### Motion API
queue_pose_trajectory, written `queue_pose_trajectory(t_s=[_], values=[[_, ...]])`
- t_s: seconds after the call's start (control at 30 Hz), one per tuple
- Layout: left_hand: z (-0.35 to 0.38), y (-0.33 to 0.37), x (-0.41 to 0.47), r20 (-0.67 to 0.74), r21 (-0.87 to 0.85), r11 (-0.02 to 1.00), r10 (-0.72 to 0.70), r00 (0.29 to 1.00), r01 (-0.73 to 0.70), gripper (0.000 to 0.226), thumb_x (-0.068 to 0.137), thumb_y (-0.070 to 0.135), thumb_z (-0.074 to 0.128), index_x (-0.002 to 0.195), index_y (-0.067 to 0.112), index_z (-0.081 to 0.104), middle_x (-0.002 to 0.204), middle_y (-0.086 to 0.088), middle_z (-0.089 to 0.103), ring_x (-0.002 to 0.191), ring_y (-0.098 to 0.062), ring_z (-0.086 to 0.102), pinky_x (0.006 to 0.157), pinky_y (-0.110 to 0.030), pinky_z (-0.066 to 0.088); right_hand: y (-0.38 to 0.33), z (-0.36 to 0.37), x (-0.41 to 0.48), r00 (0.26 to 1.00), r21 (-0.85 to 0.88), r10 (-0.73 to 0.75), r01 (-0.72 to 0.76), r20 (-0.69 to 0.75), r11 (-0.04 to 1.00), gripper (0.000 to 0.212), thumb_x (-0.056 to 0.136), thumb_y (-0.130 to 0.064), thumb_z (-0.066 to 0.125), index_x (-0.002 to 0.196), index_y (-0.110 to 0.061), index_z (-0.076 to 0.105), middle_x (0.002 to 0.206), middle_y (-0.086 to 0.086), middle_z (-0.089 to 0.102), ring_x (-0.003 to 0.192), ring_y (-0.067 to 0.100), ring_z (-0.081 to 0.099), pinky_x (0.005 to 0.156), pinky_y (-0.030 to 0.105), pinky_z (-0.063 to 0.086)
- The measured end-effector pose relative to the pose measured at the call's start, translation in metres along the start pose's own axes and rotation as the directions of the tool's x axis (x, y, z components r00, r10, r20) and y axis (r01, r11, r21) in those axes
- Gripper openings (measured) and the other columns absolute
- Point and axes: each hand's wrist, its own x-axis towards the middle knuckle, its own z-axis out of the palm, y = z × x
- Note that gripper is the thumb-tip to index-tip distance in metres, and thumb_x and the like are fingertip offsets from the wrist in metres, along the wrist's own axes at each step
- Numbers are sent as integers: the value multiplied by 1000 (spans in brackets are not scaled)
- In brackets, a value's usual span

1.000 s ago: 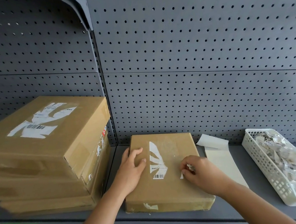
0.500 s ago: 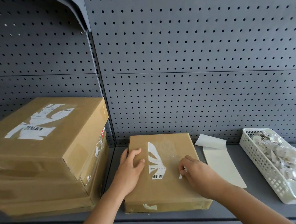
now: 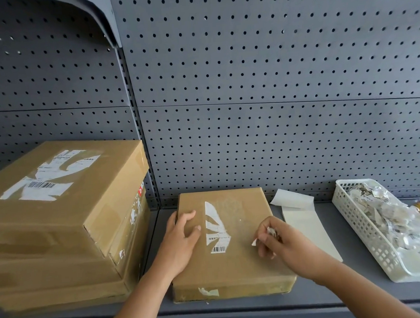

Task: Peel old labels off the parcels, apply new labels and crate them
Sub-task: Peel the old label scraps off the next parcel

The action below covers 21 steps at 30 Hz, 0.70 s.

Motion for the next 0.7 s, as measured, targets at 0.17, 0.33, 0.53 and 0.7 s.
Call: queue_pose_trajectory(t_s=[0.17, 0.33, 0.53, 0.7], values=[[-1, -4, 2, -6, 2, 1000, 20, 1000, -20, 40, 102, 46, 49, 141, 48, 42, 157, 15, 19, 116, -3, 44, 94, -30, 40, -2, -29, -7, 983, 516, 113, -23, -142, 856, 17, 99, -1, 44, 86, -1, 54, 85, 16, 67, 70, 25, 58, 65, 30, 45], [1, -7, 4, -6, -7, 1000, 30, 1000, -30, 37, 101, 47, 49, 137, 53, 42, 158, 14, 20, 129, -8, 43, 101, -33, 41, 12, -72, -20, 959, 522, 110, 44, -262, 852, 24, 86, -18, 72, 85, -3, 53, 74, 19, 60, 66, 23, 52, 63, 30, 44], [1, -7, 6, -16, 12, 999, 39, 999, -39, 34, 101, 47, 49, 133, 56, 40, 158, 12, 22, 133, -10, 43, 99, -32, 41, 36, -118, -34, 894, 351, 135, 26, -427, 936, 13, 88, -2, 67, 82, -5, 56, 70, 16, 64, 66, 26, 55, 66, 34, 46], [0, -9, 7, -26, 32, 999, 43, 999, -43, 33, 100, 50, 49, 130, 60, 39, 156, 12, 25, 135, -13, 42, 101, -35, 43, 51, -161, -49, 768, 130, 179, -126, -615, 984, 4, 94, -5, 61, 94, -7, 64, 77, 20, 69, 62, 21, 64, 68, 36, 54]])
